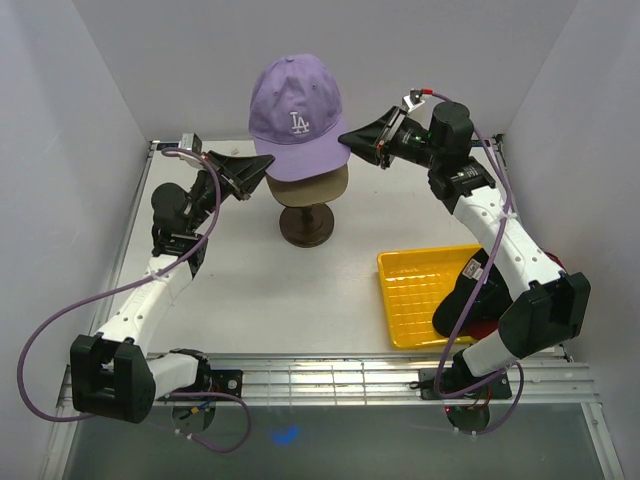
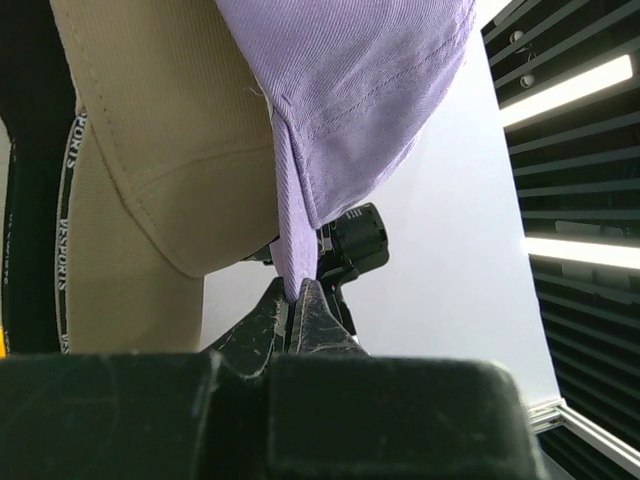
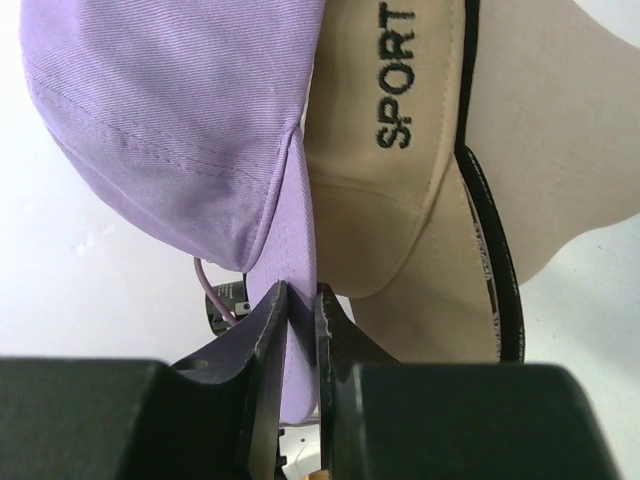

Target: Stack the hats

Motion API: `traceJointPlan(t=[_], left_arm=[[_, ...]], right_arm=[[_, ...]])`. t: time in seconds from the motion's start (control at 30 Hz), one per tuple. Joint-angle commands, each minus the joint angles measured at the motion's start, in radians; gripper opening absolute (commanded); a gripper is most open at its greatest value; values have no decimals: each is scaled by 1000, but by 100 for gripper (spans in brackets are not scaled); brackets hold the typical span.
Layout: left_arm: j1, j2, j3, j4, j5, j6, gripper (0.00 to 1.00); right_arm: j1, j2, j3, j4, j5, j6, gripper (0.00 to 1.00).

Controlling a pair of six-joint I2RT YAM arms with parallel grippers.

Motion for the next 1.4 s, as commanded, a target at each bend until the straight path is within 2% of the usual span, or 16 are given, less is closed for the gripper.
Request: traceJointPlan(t=[0.0,0.5,1.37], left_arm=[[-23,-25,-27,-60,154,45,0],[-23,-51,-97,-123,128,43,0],[-23,-57,-94,-321,104,95,0]], right_arm=[[15,-4,-33,17,32,-44,8],[7,-17,-119,-6,65,-87,8],[-10,-1,-205,-64,111,-141,8]])
